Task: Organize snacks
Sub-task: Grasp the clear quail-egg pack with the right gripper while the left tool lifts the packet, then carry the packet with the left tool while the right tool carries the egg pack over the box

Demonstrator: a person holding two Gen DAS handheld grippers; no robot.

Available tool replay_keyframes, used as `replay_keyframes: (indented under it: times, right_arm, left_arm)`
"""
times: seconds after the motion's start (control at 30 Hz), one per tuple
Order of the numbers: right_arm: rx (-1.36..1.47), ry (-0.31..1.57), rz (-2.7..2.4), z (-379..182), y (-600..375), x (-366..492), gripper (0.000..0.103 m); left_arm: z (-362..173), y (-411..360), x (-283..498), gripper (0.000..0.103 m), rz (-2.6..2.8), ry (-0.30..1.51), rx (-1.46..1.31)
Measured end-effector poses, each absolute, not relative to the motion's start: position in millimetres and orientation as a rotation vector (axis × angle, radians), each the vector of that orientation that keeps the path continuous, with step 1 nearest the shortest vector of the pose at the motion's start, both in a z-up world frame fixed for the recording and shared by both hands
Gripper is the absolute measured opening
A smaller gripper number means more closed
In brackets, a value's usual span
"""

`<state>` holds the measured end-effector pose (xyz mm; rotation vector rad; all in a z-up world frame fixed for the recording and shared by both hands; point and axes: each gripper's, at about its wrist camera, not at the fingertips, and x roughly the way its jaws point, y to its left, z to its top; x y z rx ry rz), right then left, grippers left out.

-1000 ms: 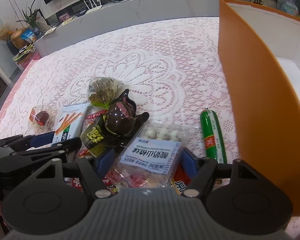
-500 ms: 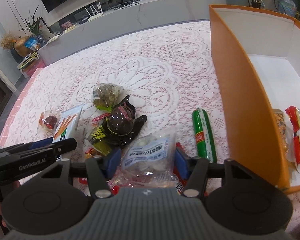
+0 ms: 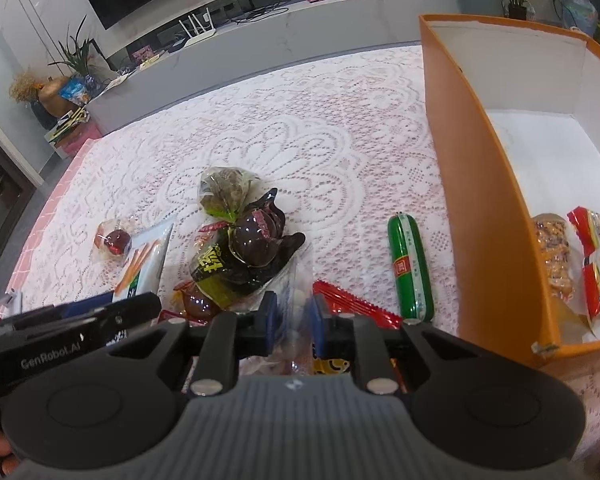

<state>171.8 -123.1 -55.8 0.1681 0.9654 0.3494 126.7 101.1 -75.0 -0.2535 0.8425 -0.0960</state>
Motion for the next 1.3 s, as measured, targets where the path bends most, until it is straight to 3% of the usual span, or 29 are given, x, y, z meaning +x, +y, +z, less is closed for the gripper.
replay_keyframes:
  times: [0.73, 1.3]
  right_arm:
    - [0.152, 0.853, 0.459, 4, -141, 144, 0.013]
    - [0.034, 0.723, 0.315, 72, -241, 149, 0.013]
  left_arm:
    - [-13, 65, 107, 0.055, -0.140, 0.807, -0.284]
    - [52, -60, 153, 0.055, -0.373, 0.768, -0.165]
